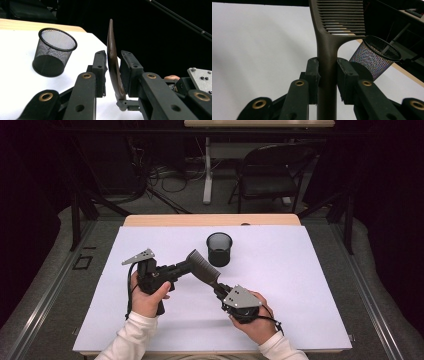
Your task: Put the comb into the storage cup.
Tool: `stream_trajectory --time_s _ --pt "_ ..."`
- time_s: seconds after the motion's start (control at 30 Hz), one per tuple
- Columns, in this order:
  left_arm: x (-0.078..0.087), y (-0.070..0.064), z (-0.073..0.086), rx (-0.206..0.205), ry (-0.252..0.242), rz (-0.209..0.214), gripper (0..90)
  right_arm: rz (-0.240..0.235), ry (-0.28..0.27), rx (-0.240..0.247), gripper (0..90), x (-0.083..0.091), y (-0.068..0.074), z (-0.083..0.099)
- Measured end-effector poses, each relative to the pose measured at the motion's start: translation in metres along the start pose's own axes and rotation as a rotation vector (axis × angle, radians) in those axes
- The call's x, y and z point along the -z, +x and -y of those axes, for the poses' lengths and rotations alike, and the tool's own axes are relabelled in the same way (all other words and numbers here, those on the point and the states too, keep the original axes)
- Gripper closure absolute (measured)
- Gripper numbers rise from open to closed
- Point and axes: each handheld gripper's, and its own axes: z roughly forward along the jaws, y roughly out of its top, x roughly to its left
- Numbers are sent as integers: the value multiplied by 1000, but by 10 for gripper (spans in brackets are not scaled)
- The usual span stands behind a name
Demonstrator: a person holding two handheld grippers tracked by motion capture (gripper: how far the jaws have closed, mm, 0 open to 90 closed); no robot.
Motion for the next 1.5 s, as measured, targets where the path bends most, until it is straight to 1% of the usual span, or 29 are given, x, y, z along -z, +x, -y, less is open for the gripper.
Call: stream_trajectory --time_s 0.33,0.63,0.8,1.3,1.47,1.5 --pt "0 1 1 6 5 0 788 -16 4 -12 728 -1 0 1" --pt "-1 3 2 41 -6 11 803 -16 4 -12 728 -1 1 1" --pt "-2 2 4 38 -14 4 803 -19 4 -16 728 -2 1 1" --pt "-3 2 6 51 -26 4 805 -30 2 -32 728 -2 0 1" --pt "-3 3 7 61 -34 16 815 -31 1 -34 728 -2 1 1" --pt "-3 3 7 78 -39 19 820 -31 0 -35 728 -3 1 1"
